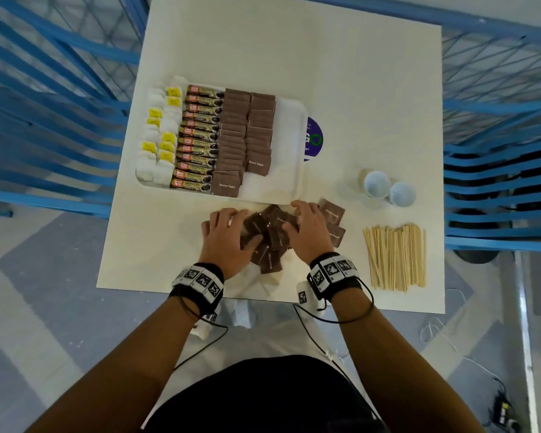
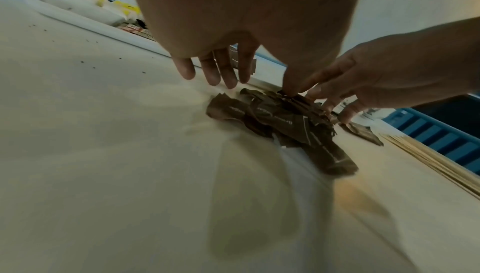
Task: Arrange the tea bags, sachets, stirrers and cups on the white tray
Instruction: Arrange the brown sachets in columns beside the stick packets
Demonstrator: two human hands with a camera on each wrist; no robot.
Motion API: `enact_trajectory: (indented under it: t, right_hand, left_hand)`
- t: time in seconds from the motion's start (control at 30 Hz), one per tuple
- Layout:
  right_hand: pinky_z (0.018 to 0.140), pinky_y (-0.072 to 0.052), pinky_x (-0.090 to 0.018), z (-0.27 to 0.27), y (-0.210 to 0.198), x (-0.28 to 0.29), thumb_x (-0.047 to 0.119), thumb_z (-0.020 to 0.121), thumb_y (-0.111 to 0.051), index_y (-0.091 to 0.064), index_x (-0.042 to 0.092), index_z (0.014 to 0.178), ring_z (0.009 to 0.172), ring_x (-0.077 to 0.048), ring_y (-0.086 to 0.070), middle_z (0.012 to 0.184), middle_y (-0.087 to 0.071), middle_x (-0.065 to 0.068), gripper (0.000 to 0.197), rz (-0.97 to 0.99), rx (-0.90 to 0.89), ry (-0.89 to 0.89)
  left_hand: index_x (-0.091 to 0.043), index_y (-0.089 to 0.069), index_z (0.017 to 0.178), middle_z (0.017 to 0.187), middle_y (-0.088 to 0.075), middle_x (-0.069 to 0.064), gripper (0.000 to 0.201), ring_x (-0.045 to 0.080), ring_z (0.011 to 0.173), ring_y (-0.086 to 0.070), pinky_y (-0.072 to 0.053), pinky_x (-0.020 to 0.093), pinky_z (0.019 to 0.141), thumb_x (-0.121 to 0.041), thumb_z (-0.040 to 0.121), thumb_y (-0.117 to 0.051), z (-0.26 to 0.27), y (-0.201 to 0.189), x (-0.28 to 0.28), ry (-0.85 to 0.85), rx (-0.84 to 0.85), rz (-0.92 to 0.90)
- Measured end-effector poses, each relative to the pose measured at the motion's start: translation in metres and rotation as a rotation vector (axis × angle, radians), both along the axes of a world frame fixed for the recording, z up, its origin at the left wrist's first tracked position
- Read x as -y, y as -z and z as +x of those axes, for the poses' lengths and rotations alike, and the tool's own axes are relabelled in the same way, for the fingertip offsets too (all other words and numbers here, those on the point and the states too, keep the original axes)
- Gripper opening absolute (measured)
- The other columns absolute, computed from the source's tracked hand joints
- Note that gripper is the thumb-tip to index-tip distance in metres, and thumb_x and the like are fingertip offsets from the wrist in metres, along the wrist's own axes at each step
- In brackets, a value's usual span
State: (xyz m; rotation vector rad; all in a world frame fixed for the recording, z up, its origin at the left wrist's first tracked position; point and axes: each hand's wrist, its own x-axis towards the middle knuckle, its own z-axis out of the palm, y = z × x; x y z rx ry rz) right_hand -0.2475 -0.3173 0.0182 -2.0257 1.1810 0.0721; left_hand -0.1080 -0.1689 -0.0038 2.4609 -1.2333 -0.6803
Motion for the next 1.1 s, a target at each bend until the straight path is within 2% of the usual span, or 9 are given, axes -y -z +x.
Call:
enact_trajectory:
  t: [0.1, 0.23, 0.43, 0.6, 0.7, 0.8, 0.9, 1.03, 1.1]
  right_hand:
    - [0.105, -0.045, -0.039, 0.002, 0.000, 0.003, 0.017, 0.087, -0.074, -0.052, 0.013, 0.128, 0.117, -0.024, -0.050, 0.125, -0.051, -0.006, 0.047, 0.036, -0.023, -0.038]
    - [0.111, -0.038, -0.038, 0.005, 0.001, 0.005, 0.019, 0.088, -0.074, -0.051, 0.010, 0.135, 0.124, -0.027, -0.047, 0.131, -0.048, -0.010, 0.053, 0.092, -0.112, -0.104]
    - [0.107, -0.041, -0.039, 0.010, 0.004, 0.011, 0.021, 0.086, -0.075, -0.058, 0.011, 0.121, 0.117, -0.028, -0.046, 0.126, -0.046, -0.010, 0.041, 0.054, -0.168, -0.156]
    - [0.084, -0.051, -0.032, 0.012, 0.001, 0.010, 0.006, 0.083, -0.070, -0.056, 0.013, 0.112, 0.101, -0.024, -0.059, 0.106, -0.062, -0.007, 0.033, 0.130, -0.102, -0.040]
    - [0.070, -0.044, -0.018, 0.010, 0.002, 0.014, 0.008, 0.085, -0.069, -0.060, 0.011, 0.114, 0.092, -0.019, -0.062, 0.101, -0.067, -0.003, 0.031, 0.158, -0.067, 0.014]
    - [0.075, -0.042, -0.021, 0.008, -0.001, 0.020, 0.011, 0.089, -0.065, -0.064, 0.008, 0.118, 0.091, -0.015, -0.058, 0.105, -0.069, -0.005, 0.029, 0.185, -0.094, 0.010]
    - [0.076, -0.039, -0.025, 0.007, -0.004, 0.025, 0.015, 0.092, -0.061, -0.065, 0.007, 0.101, 0.090, -0.022, -0.060, 0.096, -0.067, -0.006, 0.012, 0.180, -0.140, -0.014]
    - [0.058, -0.036, -0.014, 0.006, -0.014, 0.027, 0.013, 0.094, -0.059, -0.059, 0.014, 0.089, 0.077, -0.015, -0.057, 0.085, -0.062, 0.001, 0.005, 0.187, -0.100, 0.020]
    - [0.059, -0.036, -0.009, 0.006, -0.016, 0.025, 0.013, 0.094, -0.061, -0.060, 0.016, 0.091, 0.077, -0.011, -0.057, 0.084, -0.061, 0.006, 0.004, 0.176, -0.076, 0.040]
  left_hand:
    - [-0.020, -0.054, 0.140, 0.131, -0.051, 0.007, 0.062, 0.032, 0.120, -0.043, -0.035, 0.049, 0.102, -0.053, 0.088, -0.068, -0.001, 0.000, 0.012, -0.063, 0.023, 0.051]
    - [-0.023, -0.062, 0.126, 0.125, -0.052, 0.007, 0.042, 0.031, 0.117, -0.043, -0.036, 0.048, 0.102, -0.034, 0.087, -0.074, -0.003, -0.005, 0.025, -0.109, 0.011, 0.083]
    - [-0.024, -0.065, 0.111, 0.119, -0.059, -0.002, 0.026, 0.026, 0.115, -0.045, -0.032, 0.043, 0.099, -0.020, 0.087, -0.073, 0.000, -0.008, 0.033, -0.202, -0.098, 0.039]
    - [-0.017, -0.062, 0.117, 0.112, -0.059, 0.002, 0.031, 0.028, 0.112, -0.050, -0.041, 0.042, 0.100, -0.010, 0.088, -0.070, 0.003, -0.011, 0.033, -0.319, -0.254, 0.000]
    - [-0.010, -0.064, 0.122, 0.119, -0.057, 0.010, 0.029, 0.030, 0.111, -0.054, -0.045, 0.041, 0.101, -0.014, 0.094, -0.065, 0.011, -0.011, 0.033, -0.300, -0.271, 0.005]
    - [-0.007, -0.066, 0.112, 0.112, -0.059, 0.009, 0.022, 0.026, 0.099, -0.056, -0.044, 0.031, 0.090, -0.022, 0.095, -0.067, 0.020, -0.016, 0.033, -0.332, -0.278, -0.050]
    - [-0.009, -0.065, 0.107, 0.103, -0.065, 0.005, 0.018, 0.018, 0.089, -0.054, -0.039, 0.025, 0.081, -0.023, 0.096, -0.066, 0.026, -0.020, 0.033, -0.372, -0.291, -0.108]
    - [-0.010, -0.065, 0.114, 0.109, -0.071, 0.005, 0.017, 0.020, 0.099, -0.063, -0.044, 0.024, 0.087, -0.015, 0.098, -0.060, 0.030, -0.023, 0.034, -0.368, -0.395, -0.109]
    - [-0.012, -0.066, 0.110, 0.109, -0.072, 0.005, 0.016, 0.022, 0.102, -0.066, -0.048, 0.027, 0.090, -0.009, 0.097, -0.057, 0.027, -0.023, 0.037, -0.342, -0.462, -0.109]
